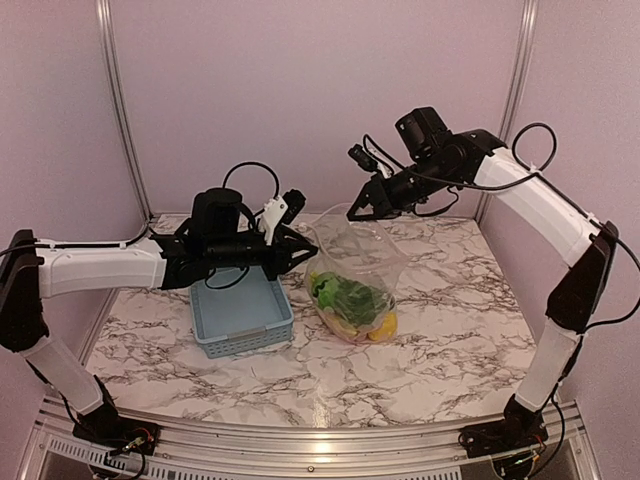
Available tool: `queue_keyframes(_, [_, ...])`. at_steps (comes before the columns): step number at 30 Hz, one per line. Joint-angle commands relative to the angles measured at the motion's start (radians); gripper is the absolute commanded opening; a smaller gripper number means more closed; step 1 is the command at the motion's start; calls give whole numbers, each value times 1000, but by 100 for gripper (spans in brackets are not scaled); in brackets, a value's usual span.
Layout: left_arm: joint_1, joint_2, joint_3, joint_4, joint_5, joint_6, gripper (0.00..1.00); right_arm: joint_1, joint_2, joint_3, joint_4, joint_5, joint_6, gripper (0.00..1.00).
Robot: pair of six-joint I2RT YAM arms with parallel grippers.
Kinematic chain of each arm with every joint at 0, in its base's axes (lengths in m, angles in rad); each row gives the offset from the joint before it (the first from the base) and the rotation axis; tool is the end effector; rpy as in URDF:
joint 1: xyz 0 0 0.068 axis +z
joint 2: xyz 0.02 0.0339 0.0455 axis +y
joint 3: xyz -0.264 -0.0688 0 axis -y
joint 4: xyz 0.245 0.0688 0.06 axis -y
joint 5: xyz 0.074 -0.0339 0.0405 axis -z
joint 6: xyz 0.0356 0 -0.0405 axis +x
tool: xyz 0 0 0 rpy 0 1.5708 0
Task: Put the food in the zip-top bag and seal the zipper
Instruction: Pass from the right arm to the left
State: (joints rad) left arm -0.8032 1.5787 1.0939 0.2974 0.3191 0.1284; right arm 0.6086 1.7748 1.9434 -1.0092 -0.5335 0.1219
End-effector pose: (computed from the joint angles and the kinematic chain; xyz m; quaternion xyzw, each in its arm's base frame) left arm 0.2508 -0.2760 0.2963 0.4321 0.6339 -0.3239 0.5537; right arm 0.2971 0.2291 0.3943 -0.3085 0.8518 0.3530 0.2337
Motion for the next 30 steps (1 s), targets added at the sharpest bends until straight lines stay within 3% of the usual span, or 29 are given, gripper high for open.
queue_keyframes(1, [5, 17, 21, 85, 58, -80, 16, 8, 7, 101, -96, 123, 35, 19])
queue_keyframes(3, [6, 19, 29, 102, 54, -119, 2, 10, 12, 165, -149, 206, 54, 21])
queue_keyframes(4, [6, 19, 36, 103, 42, -149, 0, 10, 11, 198, -173, 230, 69, 22])
queue_keyframes(13, [6, 11, 92, 76, 41, -240, 0, 57, -78, 187, -136, 225, 128, 22])
queue_keyframes(19, [6, 13, 114, 54, 35, -237, 0, 148, -28, 211, -197, 246, 70, 22])
queue_keyframes(30, [6, 7, 116, -11, 66, -164, 0, 153, 89, 347, -232, 326, 7, 28])
